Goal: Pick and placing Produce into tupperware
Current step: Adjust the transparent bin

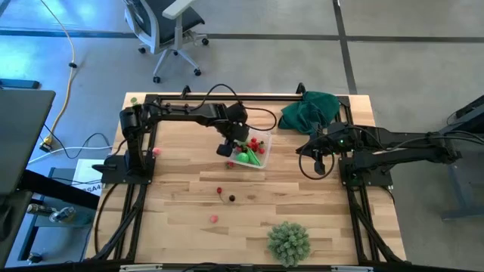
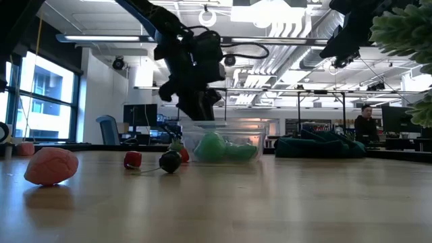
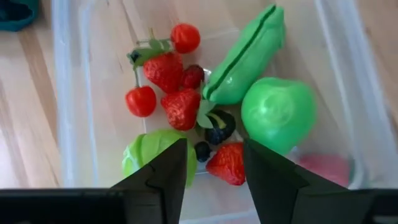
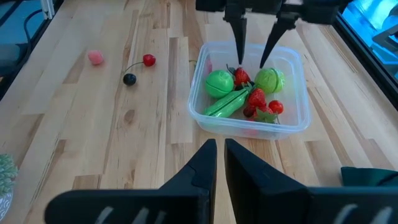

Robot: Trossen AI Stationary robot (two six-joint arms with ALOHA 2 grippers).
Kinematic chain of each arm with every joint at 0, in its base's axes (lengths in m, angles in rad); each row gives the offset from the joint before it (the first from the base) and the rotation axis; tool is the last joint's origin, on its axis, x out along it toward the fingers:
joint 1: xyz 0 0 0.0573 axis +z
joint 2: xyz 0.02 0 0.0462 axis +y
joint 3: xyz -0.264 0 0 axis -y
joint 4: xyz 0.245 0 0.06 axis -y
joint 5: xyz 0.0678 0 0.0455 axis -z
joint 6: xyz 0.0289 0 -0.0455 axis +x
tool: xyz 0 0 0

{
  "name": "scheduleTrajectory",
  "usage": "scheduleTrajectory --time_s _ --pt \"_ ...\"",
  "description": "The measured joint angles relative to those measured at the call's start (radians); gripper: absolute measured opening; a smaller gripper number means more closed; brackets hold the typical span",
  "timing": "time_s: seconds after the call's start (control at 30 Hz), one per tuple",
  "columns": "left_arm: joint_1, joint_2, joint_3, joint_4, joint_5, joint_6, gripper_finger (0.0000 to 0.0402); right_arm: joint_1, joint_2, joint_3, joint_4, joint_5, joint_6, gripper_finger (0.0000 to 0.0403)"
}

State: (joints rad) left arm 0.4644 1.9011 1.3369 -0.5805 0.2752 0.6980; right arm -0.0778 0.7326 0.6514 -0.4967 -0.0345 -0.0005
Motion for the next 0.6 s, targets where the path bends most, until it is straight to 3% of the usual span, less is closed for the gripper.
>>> scheduleTrajectory --time_s 0.33,0.47,0.6 --pt "0.0 -0.002 0.184 -0.383 -0.054 -0.007 0.0146 0.0 0.0 0.0 0.0 0.0 0.0 0.0024" --pt "0.0 -0.002 0.181 -0.537 -0.126 -0.036 0.0146 0.0 0.0 0.0 0.0 0.0 0.0 0.0024" --pt "0.0 -0.002 0.13 -0.553 -0.153 -0.059 0.0146 0.0 0.0 0.0 0.0 0.0 0.0 0.0024"
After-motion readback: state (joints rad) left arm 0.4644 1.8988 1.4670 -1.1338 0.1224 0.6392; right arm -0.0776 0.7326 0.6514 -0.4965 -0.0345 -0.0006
